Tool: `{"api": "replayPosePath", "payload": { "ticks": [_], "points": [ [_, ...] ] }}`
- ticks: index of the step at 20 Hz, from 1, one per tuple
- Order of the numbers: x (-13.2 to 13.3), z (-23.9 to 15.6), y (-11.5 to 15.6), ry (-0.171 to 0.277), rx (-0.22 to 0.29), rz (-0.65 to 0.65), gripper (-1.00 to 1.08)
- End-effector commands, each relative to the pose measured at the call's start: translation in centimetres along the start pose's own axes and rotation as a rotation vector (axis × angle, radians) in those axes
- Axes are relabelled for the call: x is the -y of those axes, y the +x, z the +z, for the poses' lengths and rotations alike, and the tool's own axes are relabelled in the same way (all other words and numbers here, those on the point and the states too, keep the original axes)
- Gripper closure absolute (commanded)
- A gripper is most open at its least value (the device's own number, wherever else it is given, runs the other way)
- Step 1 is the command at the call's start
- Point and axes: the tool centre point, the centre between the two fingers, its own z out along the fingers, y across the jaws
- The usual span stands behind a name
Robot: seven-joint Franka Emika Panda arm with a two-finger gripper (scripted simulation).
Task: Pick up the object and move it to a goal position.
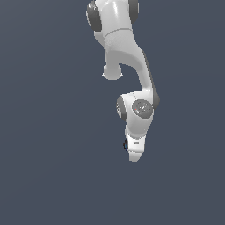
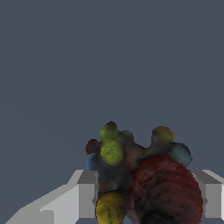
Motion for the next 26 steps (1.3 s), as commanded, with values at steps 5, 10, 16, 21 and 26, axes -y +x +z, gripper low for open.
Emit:
{"api": "replayPosePath", "payload": {
  "ticks": [5,10,16,21,26],
  "points": [
    [0.5,-2.4,-0.5,-0.002,0.001,0.000,1.08],
    [1.4,-5.7,-1.3,-0.001,0.002,-0.001,1.08],
    [2.9,-11.5,-2.6,0.000,0.003,-0.001,1.08],
    [4.3,-16.9,-3.8,0.002,0.003,-0.002,1.08],
    [5.6,-22.6,-5.0,0.003,0.002,-0.002,1.08]
  ]
}}
